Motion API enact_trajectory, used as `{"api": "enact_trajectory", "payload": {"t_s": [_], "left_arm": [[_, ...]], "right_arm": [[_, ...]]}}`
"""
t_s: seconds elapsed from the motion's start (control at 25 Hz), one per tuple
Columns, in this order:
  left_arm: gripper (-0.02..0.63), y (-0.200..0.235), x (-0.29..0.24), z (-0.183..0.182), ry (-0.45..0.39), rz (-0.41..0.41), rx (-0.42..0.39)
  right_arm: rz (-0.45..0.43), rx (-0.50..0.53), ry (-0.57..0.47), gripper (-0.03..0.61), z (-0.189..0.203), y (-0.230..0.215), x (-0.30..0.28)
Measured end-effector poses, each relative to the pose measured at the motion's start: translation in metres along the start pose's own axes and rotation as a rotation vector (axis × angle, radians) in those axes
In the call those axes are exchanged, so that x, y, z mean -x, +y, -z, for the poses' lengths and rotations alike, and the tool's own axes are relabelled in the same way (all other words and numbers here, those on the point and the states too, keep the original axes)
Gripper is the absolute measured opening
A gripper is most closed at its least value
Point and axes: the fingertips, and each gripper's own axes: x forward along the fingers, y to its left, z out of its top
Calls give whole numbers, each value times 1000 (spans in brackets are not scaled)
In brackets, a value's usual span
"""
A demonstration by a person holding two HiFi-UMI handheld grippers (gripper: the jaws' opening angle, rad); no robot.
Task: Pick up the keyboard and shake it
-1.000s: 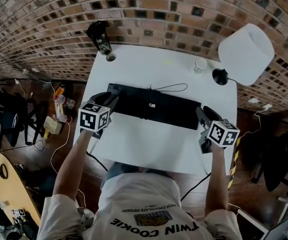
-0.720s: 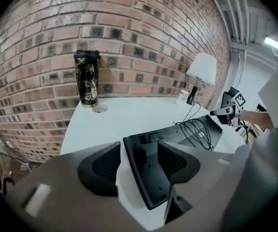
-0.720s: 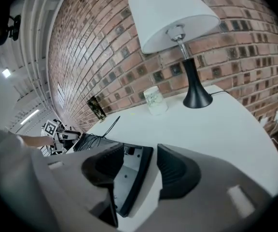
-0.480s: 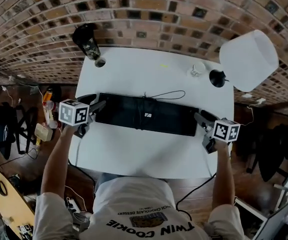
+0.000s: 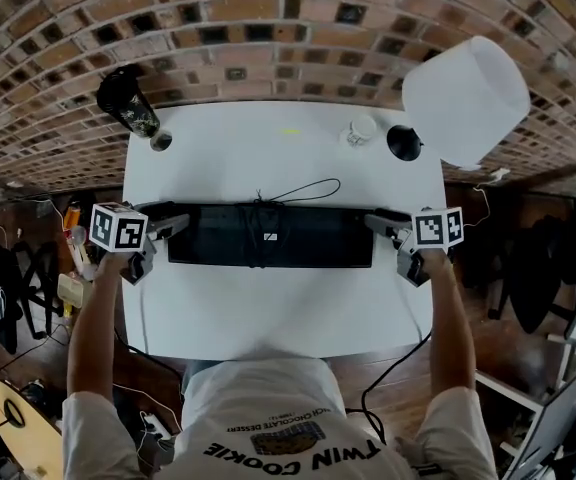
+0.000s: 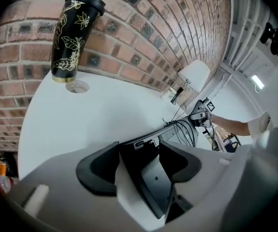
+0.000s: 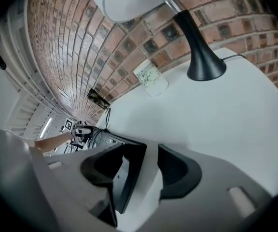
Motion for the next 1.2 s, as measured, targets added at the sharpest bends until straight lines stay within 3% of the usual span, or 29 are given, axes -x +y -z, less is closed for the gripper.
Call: {"api": "enact_trajectory", "payload": {"t_s": [0.28,0.44,0.88,1.2], "left_arm": [[278,1,4,2,36,2,-24],[287,0,-2,5,43,19,-31],[244,2,7,6,43,52,1],[229,-8,28,-3,-26,-29,-109]], "right_arm": [[-50,-10,99,219,-1,0,-4],[-21,22,107,220,3,-5,5],[-72,-60,44,178,7,11,-7],[-51,65,-80,137,-1,26,9]]}}
